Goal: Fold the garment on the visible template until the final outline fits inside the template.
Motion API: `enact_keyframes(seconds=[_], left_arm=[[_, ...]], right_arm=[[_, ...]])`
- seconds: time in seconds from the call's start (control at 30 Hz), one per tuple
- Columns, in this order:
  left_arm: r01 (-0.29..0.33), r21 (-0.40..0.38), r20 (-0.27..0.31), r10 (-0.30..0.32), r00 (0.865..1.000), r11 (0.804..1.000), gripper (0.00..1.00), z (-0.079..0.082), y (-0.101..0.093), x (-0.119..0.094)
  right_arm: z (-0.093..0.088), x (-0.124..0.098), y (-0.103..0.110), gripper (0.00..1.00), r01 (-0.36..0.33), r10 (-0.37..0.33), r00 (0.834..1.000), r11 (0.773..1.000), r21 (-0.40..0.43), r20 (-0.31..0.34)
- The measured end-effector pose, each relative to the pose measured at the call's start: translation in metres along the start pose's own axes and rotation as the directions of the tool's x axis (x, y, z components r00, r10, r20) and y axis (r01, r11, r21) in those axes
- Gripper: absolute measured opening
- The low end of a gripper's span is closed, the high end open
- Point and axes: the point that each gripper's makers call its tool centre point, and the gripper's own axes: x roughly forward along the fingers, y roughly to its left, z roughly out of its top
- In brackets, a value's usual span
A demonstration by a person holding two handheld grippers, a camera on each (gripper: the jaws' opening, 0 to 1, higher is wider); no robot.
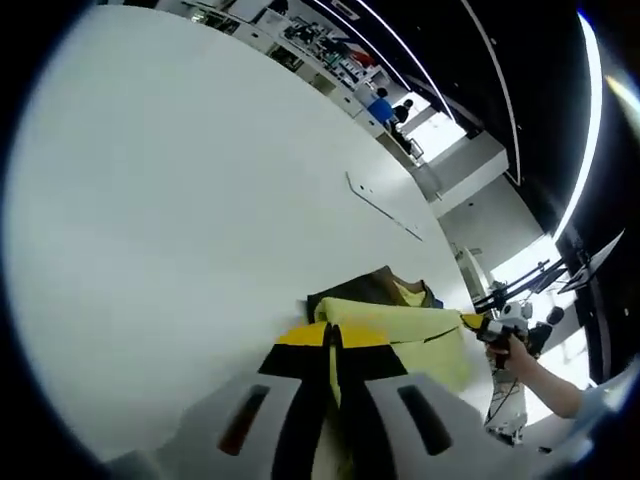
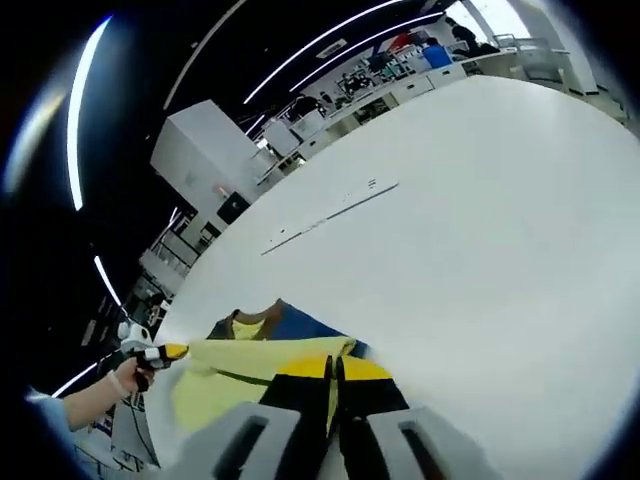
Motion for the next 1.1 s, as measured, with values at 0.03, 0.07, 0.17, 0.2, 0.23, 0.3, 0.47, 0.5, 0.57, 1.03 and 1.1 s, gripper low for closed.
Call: enact_keyframes(seconds=[0.03, 0.07, 0.17, 0.2, 0.23, 0.3, 0.47, 0.5, 0.57, 1.03, 1.1], left_arm=[[-0.005, 0.009, -0.009, 0.005, 1.0, 1.0, 0.0, -0.001, 0.002, 0.001], [-0.008, 0.01, -0.011, 0.008, 1.0, 1.0, 0.0, -0.001, 0.004, 0.0], [-0.016, 0.029, -0.017, 0.016, 1.0, 0.999, 0.0, -0.004, 0.002, 0.001], [-0.018, 0.039, -0.019, 0.019, 1.0, 0.999, 0.0, -0.004, 0.004, 0.001], [-0.017, 0.036, -0.019, 0.018, 1.0, 0.999, 0.0, -0.004, 0.005, 0.001], [-0.018, 0.031, -0.019, 0.019, 1.0, 0.999, 0.0, -0.004, 0.005, 0.001], [-0.021, 0.124, -0.022, 0.024, 0.999, 0.992, 0.0, -0.005, 0.004, 0.001], [-0.013, 0.147, -0.023, 0.017, 1.0, 0.989, 0.0, -0.004, 0.003, 0.001], [0.011, 0.182, -0.019, -0.008, 1.0, 0.983, 0.0, -0.001, -0.001, 0.0], [-0.044, 0.534, -0.002, 0.053, 0.999, 0.844, 0.22, 0.015, 0.001, -0.014], [-0.079, 0.622, 0.013, 0.09, 0.996, 0.779, 0.26, 0.018, 0.002, -0.014]], right_arm=[[-0.001, 0.001, -0.001, 0.0, 0.004, -0.004, 1.0, 1.0, -0.002, -0.002], [-0.001, 0.002, -0.003, 0.0, 0.007, -0.007, 1.0, 1.0, -0.005, -0.004], [-0.001, 0.004, -0.004, 0.0, 0.012, -0.012, 1.0, 1.0, -0.011, -0.01], [-0.001, 0.004, -0.005, 0.0, 0.012, -0.012, 1.0, 1.0, -0.012, -0.009], [-0.001, 0.004, -0.006, 0.0, 0.012, -0.012, 1.0, 1.0, -0.01, -0.01], [-0.003, 0.005, -0.007, 0.0, 0.016, -0.016, 1.0, 1.0, -0.016, -0.015], [-0.006, 0.007, -0.007, 0.0, 0.022, -0.023, 1.0, 0.999, -0.042, -0.022], [-0.006, 0.006, -0.007, 0.0, 0.02, -0.021, 1.0, 0.999, -0.049, -0.022], [-0.005, 0.005, -0.005, 0.0, 0.011, -0.012, 1.0, 0.997, -0.072, -0.019], [0.007, -0.016, 0.007, 0.26, 0.047, -0.047, 0.999, 0.844, -0.535, 0.014], [0.007, -0.017, 0.008, 0.28, 0.061, -0.062, 0.998, 0.785, -0.617, 0.019]])
